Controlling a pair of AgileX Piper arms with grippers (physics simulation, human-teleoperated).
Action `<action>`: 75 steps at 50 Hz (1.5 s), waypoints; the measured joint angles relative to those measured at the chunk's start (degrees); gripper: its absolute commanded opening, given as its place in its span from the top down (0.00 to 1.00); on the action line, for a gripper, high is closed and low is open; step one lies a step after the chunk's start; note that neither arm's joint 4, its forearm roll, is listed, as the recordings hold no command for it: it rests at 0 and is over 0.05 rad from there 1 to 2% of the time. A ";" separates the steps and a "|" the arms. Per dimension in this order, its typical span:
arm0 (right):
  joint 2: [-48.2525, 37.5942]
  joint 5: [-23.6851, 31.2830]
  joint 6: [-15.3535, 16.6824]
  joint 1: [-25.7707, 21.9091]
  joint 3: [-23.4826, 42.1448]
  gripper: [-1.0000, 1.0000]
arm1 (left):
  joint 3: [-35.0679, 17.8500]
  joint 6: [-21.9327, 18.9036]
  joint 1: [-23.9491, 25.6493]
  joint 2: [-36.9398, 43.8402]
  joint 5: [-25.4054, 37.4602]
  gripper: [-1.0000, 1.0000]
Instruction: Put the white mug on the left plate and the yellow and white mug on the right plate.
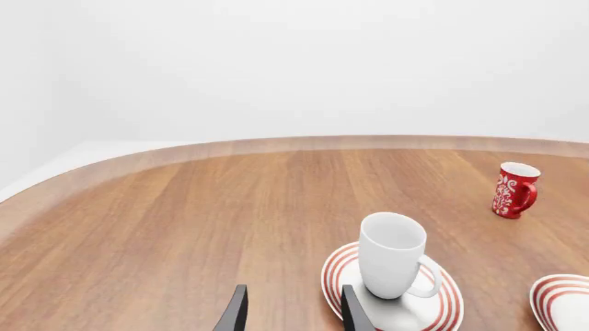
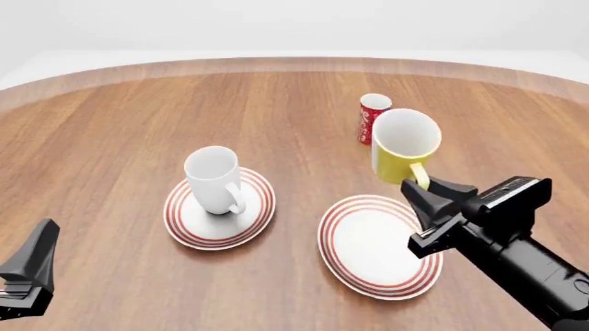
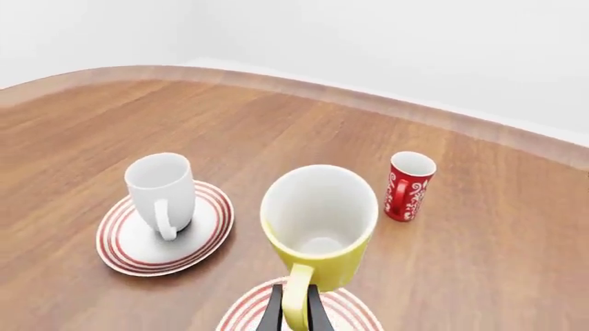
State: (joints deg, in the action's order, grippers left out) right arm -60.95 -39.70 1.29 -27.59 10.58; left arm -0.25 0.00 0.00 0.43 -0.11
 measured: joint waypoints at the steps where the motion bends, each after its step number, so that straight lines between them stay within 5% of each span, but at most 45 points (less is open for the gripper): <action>1: 0.59 0.40 0.03 -0.05 -0.23 1.00 | 0.00 0.00 0.00 0.00 0.00 0.00; 37: 19.32 13.55 -1.08 -2.87 -7.37 1.00 | 0.00 0.00 0.00 0.00 0.00 0.00; 59: 23.03 16.19 -2.83 -3.53 -10.34 1.00 | 0.00 0.00 0.00 0.00 0.00 0.00; 75: 16.69 11.79 -3.62 -4.54 -10.58 1.00 | 0.00 0.00 0.00 0.00 0.00 0.00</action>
State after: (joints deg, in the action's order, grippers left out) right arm -44.26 -27.92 -2.33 -32.12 0.00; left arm -0.25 0.00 0.00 0.43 -0.11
